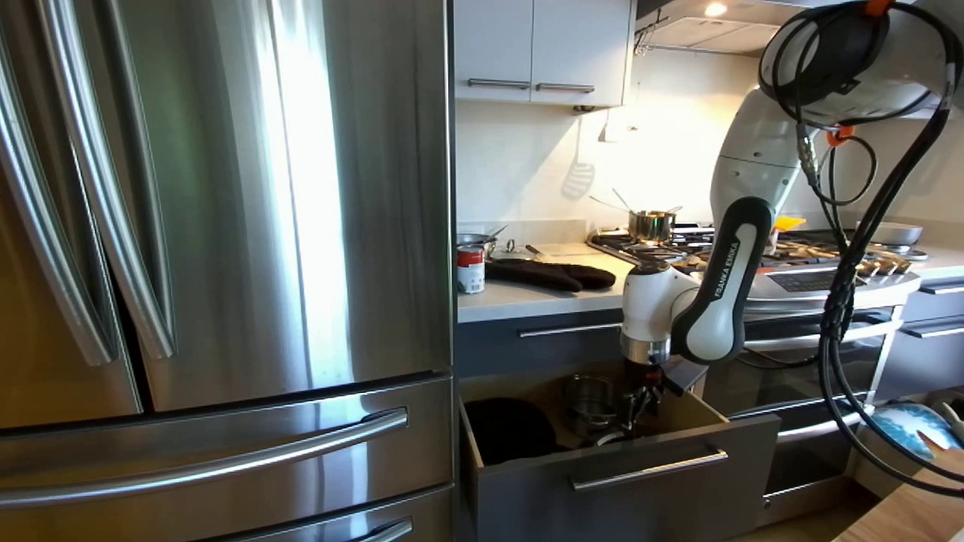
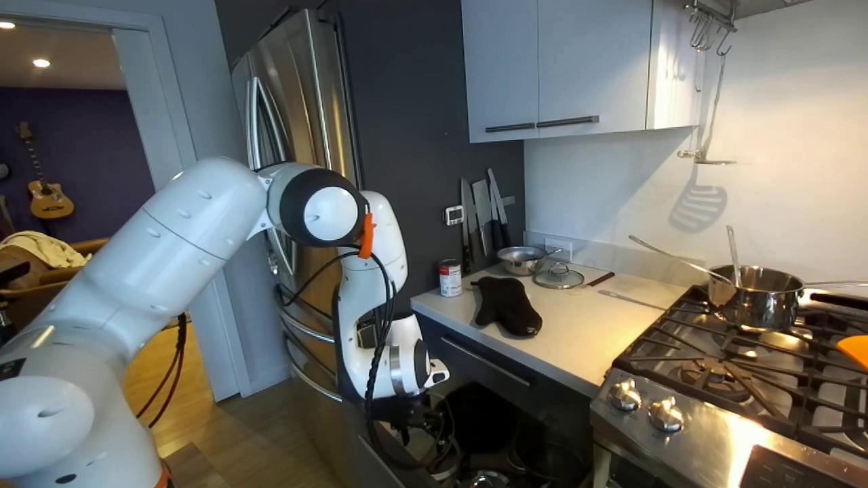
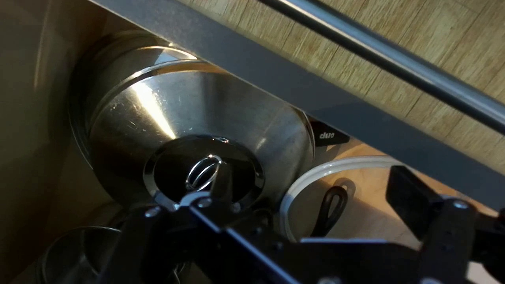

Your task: Open the second left drawer from the top fully

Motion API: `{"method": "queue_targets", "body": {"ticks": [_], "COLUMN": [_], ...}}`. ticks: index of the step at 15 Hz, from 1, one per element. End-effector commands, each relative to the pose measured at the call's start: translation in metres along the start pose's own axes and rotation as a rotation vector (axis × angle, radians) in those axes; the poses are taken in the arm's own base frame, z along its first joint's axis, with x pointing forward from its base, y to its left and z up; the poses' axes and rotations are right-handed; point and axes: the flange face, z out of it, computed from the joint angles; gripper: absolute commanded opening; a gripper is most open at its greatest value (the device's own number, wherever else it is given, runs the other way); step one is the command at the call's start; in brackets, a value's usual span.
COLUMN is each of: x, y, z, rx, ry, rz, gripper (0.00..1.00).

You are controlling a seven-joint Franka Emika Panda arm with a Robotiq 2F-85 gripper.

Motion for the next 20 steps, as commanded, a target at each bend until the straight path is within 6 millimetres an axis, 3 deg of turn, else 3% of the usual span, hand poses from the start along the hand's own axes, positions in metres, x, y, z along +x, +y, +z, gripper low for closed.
{"method": "queue_targets", "body": {"ticks": [1,8,20], "x": [-0.003,-0.016,-0.015], "y": [0.009,0.007,0.003], "z": [0.014,0.030,0.023], "rx": [0.044,0.116,0.277], "ry": [0.006,-0.099,-0.376], "rz": [0.074,0.123,0.154], "gripper": [1.00,1.00,1.00]}}
